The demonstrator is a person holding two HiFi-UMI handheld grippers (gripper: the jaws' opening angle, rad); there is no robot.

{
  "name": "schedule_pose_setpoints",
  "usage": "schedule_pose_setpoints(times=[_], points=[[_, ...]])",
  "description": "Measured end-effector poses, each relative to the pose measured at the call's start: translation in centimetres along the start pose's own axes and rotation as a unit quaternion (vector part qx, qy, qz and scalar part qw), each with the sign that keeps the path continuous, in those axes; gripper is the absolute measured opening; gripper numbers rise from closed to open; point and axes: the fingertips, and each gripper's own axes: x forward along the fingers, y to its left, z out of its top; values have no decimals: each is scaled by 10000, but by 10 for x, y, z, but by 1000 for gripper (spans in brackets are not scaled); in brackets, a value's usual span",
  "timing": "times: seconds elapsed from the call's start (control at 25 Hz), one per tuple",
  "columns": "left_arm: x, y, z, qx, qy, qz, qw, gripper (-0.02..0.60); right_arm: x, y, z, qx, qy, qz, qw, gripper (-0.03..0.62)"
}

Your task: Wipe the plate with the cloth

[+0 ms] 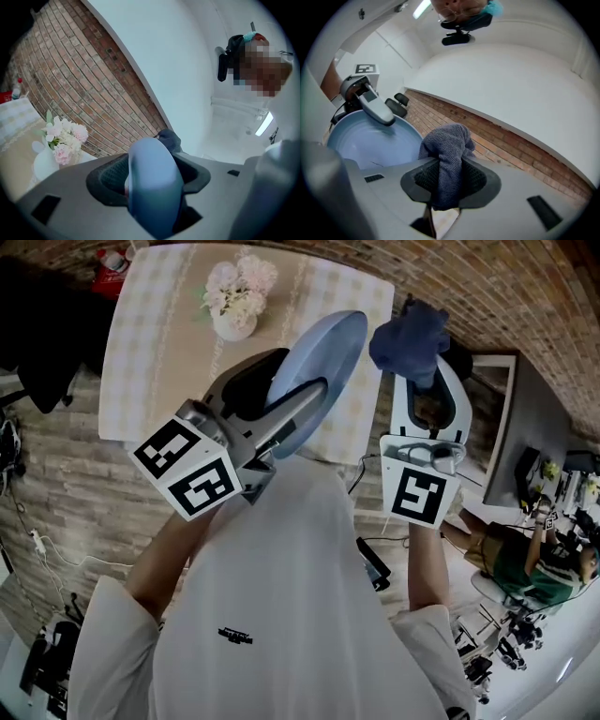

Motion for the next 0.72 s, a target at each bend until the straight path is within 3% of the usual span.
schedule_pose_setpoints(times=[0.28,0.52,0.72], points=[[-7,14,9,266,-56,222,9994,276,-23,-20,-41,941,396,-328,9942,125],[-7,26,20,286,-192,314,9989,277,-42,3,-84,2387,1116,-314,9642,125],[-8,35,12,382,-45,372,9986,276,-60,18,-101,2539,1390,-403,9563,124]])
